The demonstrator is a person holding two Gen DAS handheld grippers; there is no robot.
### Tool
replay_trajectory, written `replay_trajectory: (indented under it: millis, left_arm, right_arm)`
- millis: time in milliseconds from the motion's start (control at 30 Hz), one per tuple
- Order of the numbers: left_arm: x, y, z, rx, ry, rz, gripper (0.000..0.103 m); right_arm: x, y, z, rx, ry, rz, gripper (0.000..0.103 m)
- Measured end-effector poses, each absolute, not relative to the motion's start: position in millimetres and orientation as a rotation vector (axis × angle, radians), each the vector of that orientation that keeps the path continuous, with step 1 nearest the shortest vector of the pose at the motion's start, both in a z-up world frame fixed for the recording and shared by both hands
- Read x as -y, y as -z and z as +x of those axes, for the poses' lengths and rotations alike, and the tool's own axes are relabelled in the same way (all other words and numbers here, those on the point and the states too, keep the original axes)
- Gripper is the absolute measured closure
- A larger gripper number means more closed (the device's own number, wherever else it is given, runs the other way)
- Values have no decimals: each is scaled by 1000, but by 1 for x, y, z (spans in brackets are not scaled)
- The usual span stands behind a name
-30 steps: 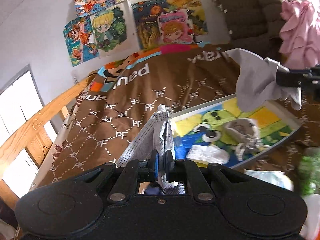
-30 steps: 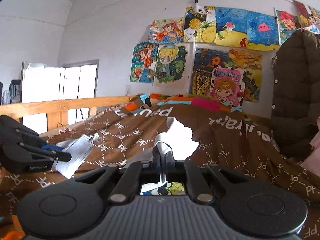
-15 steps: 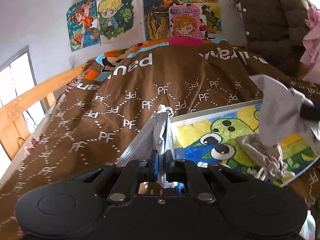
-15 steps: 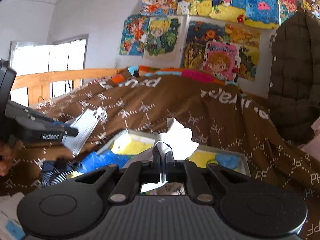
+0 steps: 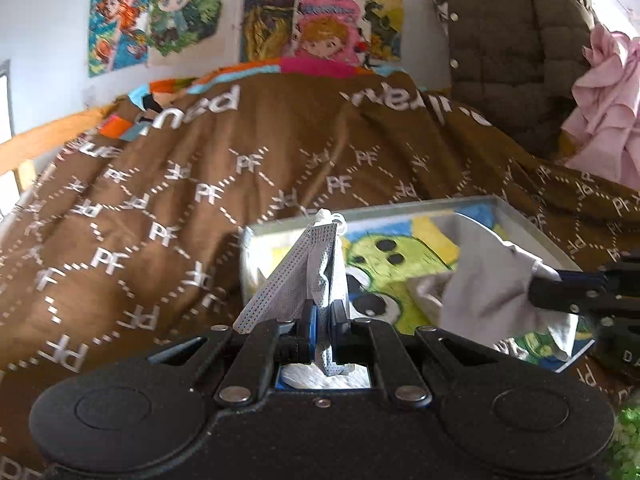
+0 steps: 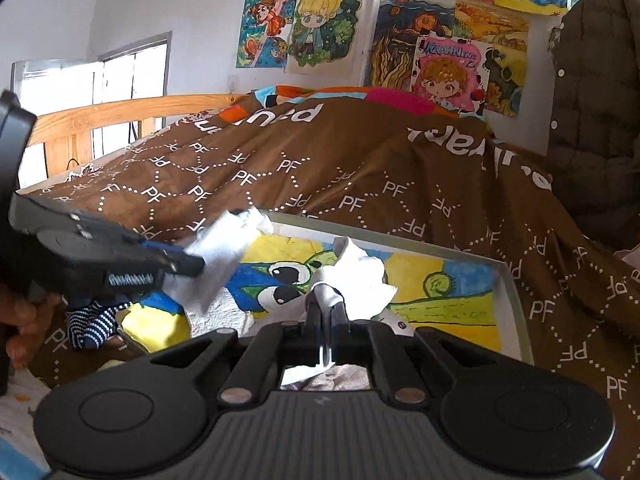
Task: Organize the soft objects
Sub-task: 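Lift the mask and cloth and carry them over the grey tray, then lower the mask and cloth into the tray and open both grippers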
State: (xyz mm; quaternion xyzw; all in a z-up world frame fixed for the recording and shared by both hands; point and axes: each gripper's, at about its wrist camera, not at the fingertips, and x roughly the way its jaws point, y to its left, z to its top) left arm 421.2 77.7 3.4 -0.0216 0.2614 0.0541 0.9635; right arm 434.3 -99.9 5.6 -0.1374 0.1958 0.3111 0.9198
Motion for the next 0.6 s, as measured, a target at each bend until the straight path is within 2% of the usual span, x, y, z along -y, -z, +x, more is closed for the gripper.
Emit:
replay_trajectory:
  millis: [333,533,600]
  left_arm:
    - [-70,11,432,-637,-30,-64,96]
    - [-70,11,434,-661,-30,-59,93]
    - [-70,12,433,-665,-30,-66,89]
  right_arm:
    - [98,-2,440,-482,-635,-261,97]
    - [99,2,444,-525,-611,-233,89]
    - [99,3,443,-534,-603,-231,80]
